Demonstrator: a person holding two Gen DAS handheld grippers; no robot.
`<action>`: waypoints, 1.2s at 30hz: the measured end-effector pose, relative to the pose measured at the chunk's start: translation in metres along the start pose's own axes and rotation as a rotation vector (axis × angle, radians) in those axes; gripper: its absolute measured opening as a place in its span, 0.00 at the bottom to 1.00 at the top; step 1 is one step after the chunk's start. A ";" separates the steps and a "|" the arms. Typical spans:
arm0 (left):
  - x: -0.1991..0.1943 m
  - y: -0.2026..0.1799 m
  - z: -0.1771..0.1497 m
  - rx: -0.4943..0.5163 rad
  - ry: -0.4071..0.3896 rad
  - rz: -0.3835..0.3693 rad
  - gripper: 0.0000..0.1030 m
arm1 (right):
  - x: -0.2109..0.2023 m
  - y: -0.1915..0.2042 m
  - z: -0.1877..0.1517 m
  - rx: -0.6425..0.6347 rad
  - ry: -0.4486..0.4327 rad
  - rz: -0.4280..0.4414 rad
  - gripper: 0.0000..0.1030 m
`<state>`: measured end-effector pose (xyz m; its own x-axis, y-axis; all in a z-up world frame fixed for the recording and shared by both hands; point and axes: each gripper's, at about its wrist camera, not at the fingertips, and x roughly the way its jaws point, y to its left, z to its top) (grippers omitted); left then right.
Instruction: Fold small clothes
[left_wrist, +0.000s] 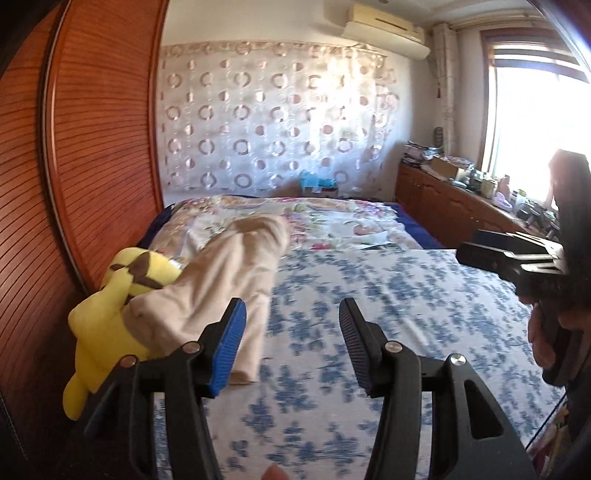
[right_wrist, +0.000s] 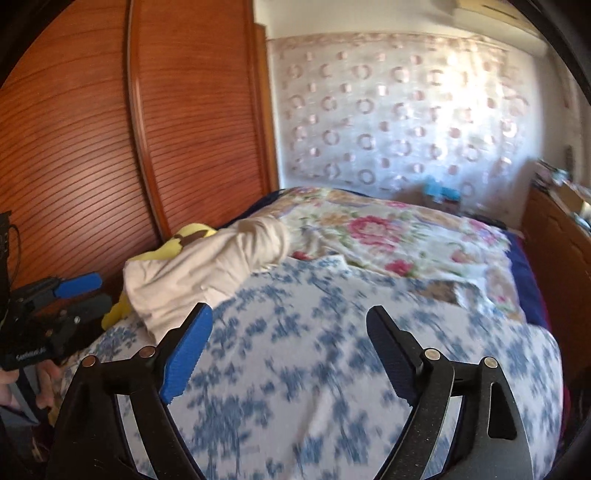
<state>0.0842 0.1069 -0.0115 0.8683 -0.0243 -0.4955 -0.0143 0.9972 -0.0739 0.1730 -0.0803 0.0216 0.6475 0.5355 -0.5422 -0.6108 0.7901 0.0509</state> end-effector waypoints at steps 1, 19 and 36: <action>-0.002 -0.008 0.002 0.011 -0.002 -0.002 0.50 | -0.009 -0.002 -0.004 0.007 -0.006 -0.017 0.86; -0.033 -0.080 0.025 0.064 -0.035 -0.042 0.51 | -0.143 -0.033 -0.030 0.109 -0.154 -0.252 0.86; -0.037 -0.091 0.026 0.076 -0.034 -0.036 0.51 | -0.154 -0.031 -0.040 0.125 -0.163 -0.280 0.86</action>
<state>0.0664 0.0185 0.0365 0.8839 -0.0587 -0.4639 0.0533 0.9983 -0.0249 0.0739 -0.1991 0.0697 0.8523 0.3254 -0.4094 -0.3454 0.9381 0.0265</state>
